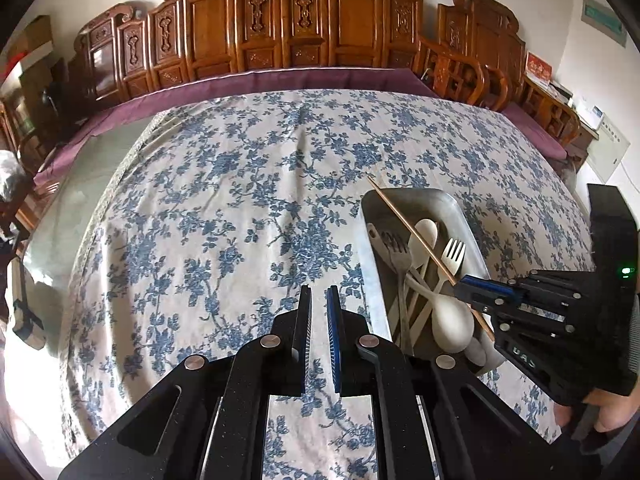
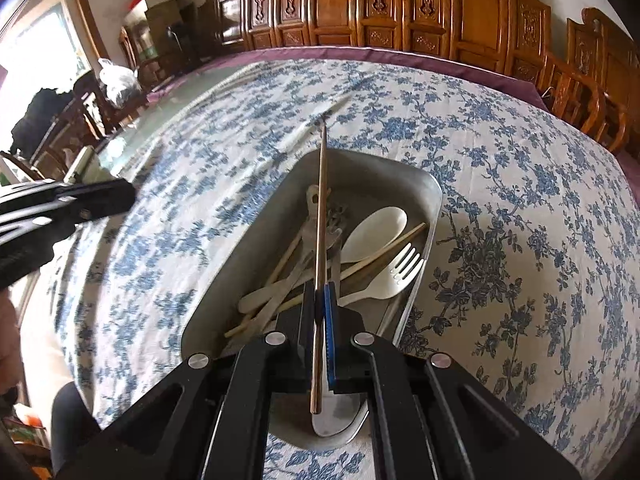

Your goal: Organize utensils

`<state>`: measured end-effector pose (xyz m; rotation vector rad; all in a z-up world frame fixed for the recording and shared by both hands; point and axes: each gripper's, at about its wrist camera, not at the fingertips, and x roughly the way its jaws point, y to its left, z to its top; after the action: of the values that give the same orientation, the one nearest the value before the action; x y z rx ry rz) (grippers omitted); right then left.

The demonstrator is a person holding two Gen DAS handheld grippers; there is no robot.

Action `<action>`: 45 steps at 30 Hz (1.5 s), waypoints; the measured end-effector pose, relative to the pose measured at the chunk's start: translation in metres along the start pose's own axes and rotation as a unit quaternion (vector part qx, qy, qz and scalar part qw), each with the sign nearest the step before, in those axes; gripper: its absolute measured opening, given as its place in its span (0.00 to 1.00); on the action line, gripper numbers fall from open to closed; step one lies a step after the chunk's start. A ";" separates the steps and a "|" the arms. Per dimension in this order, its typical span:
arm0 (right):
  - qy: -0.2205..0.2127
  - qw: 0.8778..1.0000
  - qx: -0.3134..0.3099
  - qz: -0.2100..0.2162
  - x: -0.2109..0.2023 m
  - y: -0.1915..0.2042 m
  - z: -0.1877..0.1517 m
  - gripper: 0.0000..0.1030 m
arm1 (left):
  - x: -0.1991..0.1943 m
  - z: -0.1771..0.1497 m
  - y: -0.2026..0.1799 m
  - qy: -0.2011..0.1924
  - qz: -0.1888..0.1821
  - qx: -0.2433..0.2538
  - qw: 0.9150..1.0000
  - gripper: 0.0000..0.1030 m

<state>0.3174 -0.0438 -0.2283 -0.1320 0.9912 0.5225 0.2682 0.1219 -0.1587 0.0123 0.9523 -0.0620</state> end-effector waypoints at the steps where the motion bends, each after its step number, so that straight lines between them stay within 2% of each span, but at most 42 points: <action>1: 0.002 1.000 -0.001 -0.004 0.002 -0.001 0.000 0.06 | -0.001 -0.001 0.001 0.000 0.000 0.000 1.000 0.07; 9: 0.018 1.000 -0.001 -0.022 0.011 -0.003 -0.009 0.06 | 0.001 -0.003 0.003 0.002 0.001 -0.002 1.000 0.07; 16: 0.026 1.000 0.003 -0.013 0.011 -0.001 -0.017 0.06 | -0.003 -0.004 -0.002 -0.002 0.000 0.003 1.000 0.07; 26: 0.009 1.000 0.008 0.002 0.004 0.002 -0.015 0.07 | -0.006 -0.006 -0.008 -0.003 -0.002 0.002 1.000 0.08; 27: 0.003 1.000 0.008 0.007 0.002 0.001 -0.015 0.10 | -0.007 -0.007 -0.008 -0.003 -0.002 0.001 1.000 0.09; 28: -0.003 1.000 0.006 0.007 0.000 0.001 -0.015 0.15 | -0.008 -0.008 -0.010 -0.004 -0.002 0.001 1.000 0.13; 29: -0.010 1.000 0.005 0.008 -0.004 0.001 -0.015 0.29 | -0.010 -0.008 -0.011 -0.006 -0.001 0.001 1.000 0.23; 30: -0.020 1.000 0.006 0.015 -0.009 0.000 -0.015 0.34 | -0.012 -0.009 -0.013 -0.008 0.000 0.002 1.000 0.25; 34: -0.049 0.998 0.008 0.026 -0.029 -0.005 -0.017 0.35 | -0.020 -0.011 -0.021 -0.012 0.000 0.001 1.000 0.26; 36: -0.062 0.998 0.011 0.025 -0.044 -0.009 -0.021 0.35 | -0.026 -0.013 -0.027 -0.016 0.000 0.002 1.000 0.38; 39: -0.078 0.997 0.018 0.023 -0.066 -0.018 -0.029 0.35 | -0.035 -0.017 -0.036 -0.023 0.000 0.001 1.000 0.42; 40: -0.084 0.996 0.019 0.021 -0.074 -0.019 -0.033 0.35 | -0.038 -0.018 -0.040 -0.024 -0.001 0.000 1.000 0.49; 41: -0.088 0.996 0.020 0.019 -0.081 -0.022 -0.037 0.35 | -0.043 -0.021 -0.045 -0.031 0.001 0.001 1.000 0.62; 42: -0.092 0.995 0.021 0.016 -0.087 -0.025 -0.039 0.35 | -0.045 -0.022 -0.048 -0.037 0.002 0.002 0.999 0.71; 45: -0.104 0.994 0.029 0.002 -0.112 -0.033 -0.051 0.38 | -0.057 -0.029 -0.062 -0.051 0.006 0.005 0.999 0.80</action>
<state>0.2451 -0.1298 -0.1687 -0.0233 0.8013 0.5005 0.2082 0.0639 -0.1285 0.0237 0.8492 -0.0562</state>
